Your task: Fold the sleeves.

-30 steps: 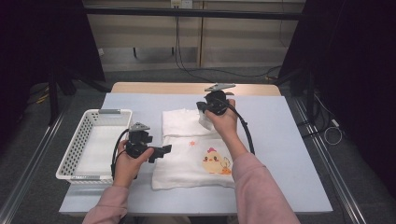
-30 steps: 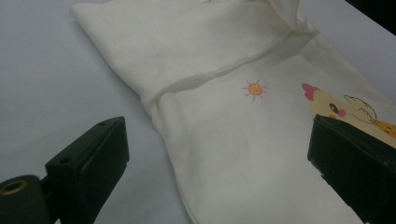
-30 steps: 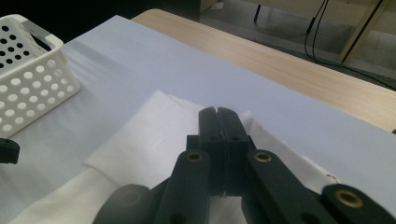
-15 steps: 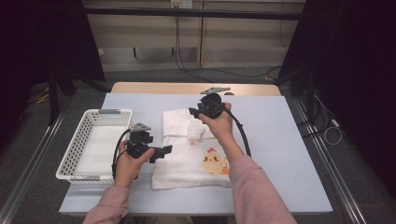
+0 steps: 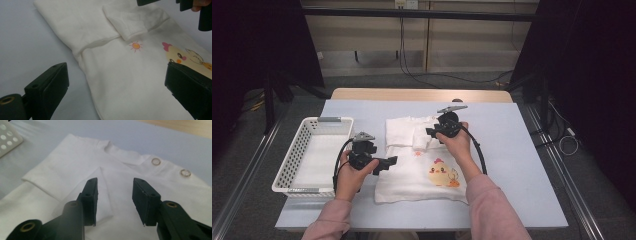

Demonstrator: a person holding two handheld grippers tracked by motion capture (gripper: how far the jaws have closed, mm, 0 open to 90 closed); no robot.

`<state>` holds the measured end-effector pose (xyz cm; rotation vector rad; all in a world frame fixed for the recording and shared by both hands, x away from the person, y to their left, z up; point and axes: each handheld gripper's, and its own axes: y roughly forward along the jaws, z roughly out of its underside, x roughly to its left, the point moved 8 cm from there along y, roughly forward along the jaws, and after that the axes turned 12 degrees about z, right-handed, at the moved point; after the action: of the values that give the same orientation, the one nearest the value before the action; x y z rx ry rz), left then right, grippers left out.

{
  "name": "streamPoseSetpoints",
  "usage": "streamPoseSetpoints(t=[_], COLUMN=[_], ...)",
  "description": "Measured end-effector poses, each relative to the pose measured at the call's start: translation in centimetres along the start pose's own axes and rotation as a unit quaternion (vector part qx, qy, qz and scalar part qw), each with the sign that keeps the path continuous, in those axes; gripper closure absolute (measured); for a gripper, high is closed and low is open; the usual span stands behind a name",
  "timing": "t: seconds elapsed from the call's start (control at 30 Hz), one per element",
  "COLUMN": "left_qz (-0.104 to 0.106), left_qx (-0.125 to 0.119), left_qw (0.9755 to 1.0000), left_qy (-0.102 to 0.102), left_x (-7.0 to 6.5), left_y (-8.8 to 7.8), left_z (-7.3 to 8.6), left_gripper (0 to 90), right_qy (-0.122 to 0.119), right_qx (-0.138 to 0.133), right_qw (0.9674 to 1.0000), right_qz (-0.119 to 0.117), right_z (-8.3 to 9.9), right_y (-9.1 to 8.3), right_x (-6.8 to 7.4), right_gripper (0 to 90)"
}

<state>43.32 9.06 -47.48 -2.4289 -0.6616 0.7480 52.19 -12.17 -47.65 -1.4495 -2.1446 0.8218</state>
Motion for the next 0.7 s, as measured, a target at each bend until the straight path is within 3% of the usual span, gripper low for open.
streamPoseSetpoints(t=[0.03, 0.1, 0.23, 0.3, 0.33, 0.37, 0.4, 0.43, 0.47, 0.57, 0.6, 0.63, 0.67, 0.7], left_qz=[-0.007, 0.0, -0.005, -0.003, -0.005, -0.006, -0.005, -0.005, -0.006, -0.005, -0.004, -0.002, -0.004, -0.004], left_qx=[-0.027, -0.022, -0.026, -0.025, -0.001, -0.018, -0.027, -0.028, -0.028, -0.03, -0.026, -0.004, -0.005, -0.027], left_qw=[0.9995, 0.9996, 0.9996, 0.9996, 1.0, 0.9998, 0.9995, 0.9995, 0.9995, 0.9994, 0.9995, 1.0, 1.0, 0.9995], left_qy=[-0.014, -0.019, -0.013, -0.015, 0.006, -0.008, -0.014, -0.015, -0.014, -0.015, -0.014, 0.006, 0.006, -0.013], left_x=[-0.1, -0.3, 0.0, -0.1, 0.2, 0.1, 0.0, 0.0, 0.0, 0.0, 0.0, 0.2, 0.2, 0.0], left_y=[0.3, 0.4, 0.3, 0.3, 0.0, 0.2, 0.2, 0.2, 0.2, 0.2, 0.3, 0.0, 0.0, 0.2], left_z=[-0.3, -0.2, -0.3, -0.3, 0.0, -0.2, -0.3, -0.4, -0.4, -0.4, -0.3, -0.1, -0.1, -0.4], left_gripper=[5.7, 5.7, 5.7, 5.7, 5.7, 5.7, 5.7, 5.7, 5.7, 5.7, 5.7, 5.7, 5.7, 5.7], right_qy=[0.002, 0.002, 0.004, -0.001, 0.007, -0.001, 0.0, -0.014, -0.007, -0.001, -0.002, -0.002, 0.0, -0.001], right_qx=[0.004, 0.014, 0.03, 0.034, 0.045, 0.037, 0.04, 0.035, 0.043, 0.027, 0.021, 0.016, 0.012, 0.006], right_qw=[1.0, 0.9999, 0.9995, 0.9993, 0.9986, 0.9989, 0.9986, 0.9988, 0.9985, 0.9989, 0.9991, 0.999, 0.9992, 0.9991], right_qz=[-0.004, -0.006, -0.011, -0.014, -0.028, -0.03, -0.034, -0.033, -0.033, -0.038, -0.038, -0.04, -0.039, -0.043], right_z=[0.4, 1.1, 2.2, 2.5, 2.7, 2.6, 2.6, 2.5, 2.5, 1.7, 1.3, 0.9, 0.5, 0.1], right_y=[0.2, 0.7, 1.5, 1.9, 1.8, 1.9, 1.8, 1.8, 1.6, 1.2, 1.0, 0.8, 0.7, 0.6], right_x=[0.0, -0.1, 0.2, 0.3, 0.7, 0.8, 1.1, 1.0, 1.3, 1.2, 1.3, 1.4, 1.5, 1.7], right_gripper=[59.7, 59.7, 62.5, 72.9, 79.4, 84.2, 87.4, 88.3, 88.8, 89.1, 89.1, 89.1, 89.1, 89.1])
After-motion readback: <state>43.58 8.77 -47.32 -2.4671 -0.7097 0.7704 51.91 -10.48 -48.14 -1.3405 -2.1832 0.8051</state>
